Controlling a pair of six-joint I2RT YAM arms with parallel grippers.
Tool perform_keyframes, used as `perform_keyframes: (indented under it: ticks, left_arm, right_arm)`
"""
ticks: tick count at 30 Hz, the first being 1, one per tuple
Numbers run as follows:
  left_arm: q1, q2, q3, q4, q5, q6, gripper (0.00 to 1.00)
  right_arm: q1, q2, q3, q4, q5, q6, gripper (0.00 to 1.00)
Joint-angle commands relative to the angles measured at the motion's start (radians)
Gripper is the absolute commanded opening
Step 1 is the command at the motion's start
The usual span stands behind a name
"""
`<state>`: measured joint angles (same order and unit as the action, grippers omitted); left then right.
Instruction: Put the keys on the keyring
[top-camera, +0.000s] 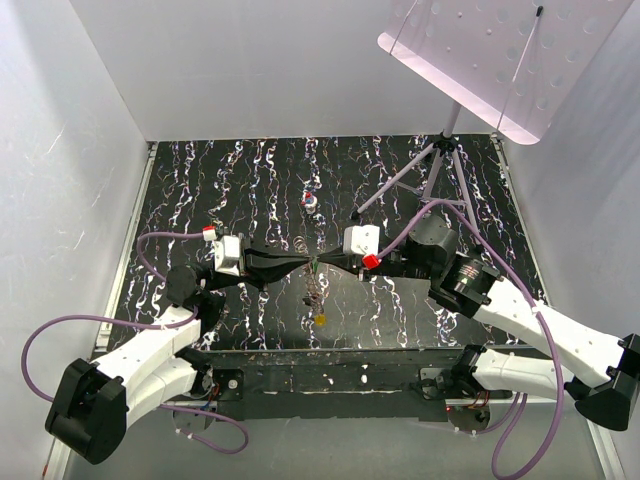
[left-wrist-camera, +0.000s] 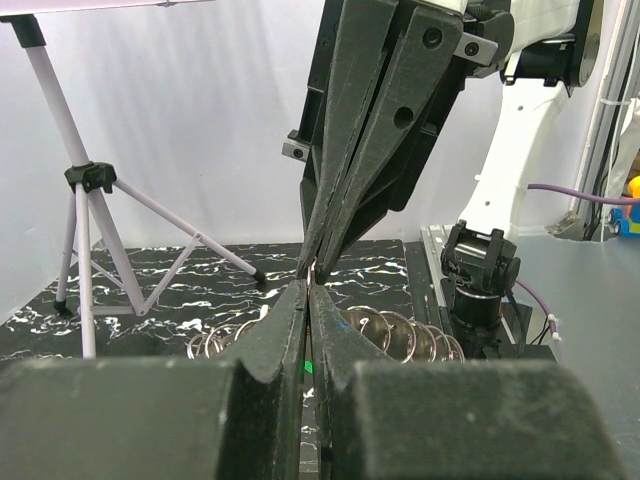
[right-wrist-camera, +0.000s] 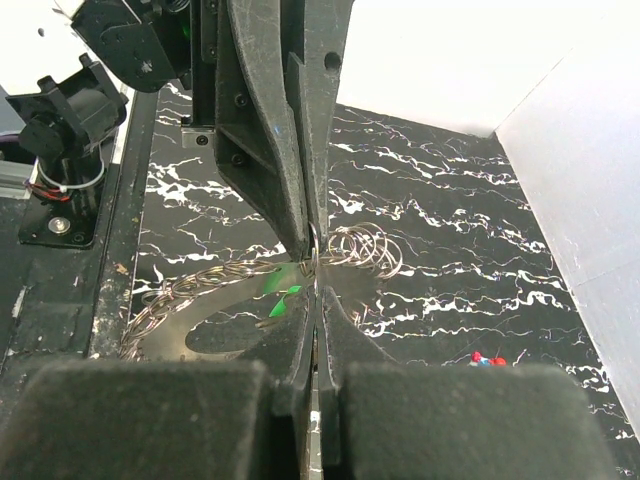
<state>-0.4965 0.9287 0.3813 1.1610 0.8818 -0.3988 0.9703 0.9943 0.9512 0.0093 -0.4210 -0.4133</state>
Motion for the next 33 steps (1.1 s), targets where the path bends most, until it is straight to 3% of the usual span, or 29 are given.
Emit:
perform_keyframes:
  ticks: [1,33]
  left_arm:
    - [0.006,-0.007,-0.009,0.042,-0.006,0.026,0.0]
    - [0.015,-0.004,-0.01,0.054,0.006,0.028,0.0]
  right_arm:
    - [0.007,-0.028,0.024,0.035,-0.007,0.018,0.01]
    - [0.007,-0.025,0.026,0.043,-0.021,0.018,0.01]
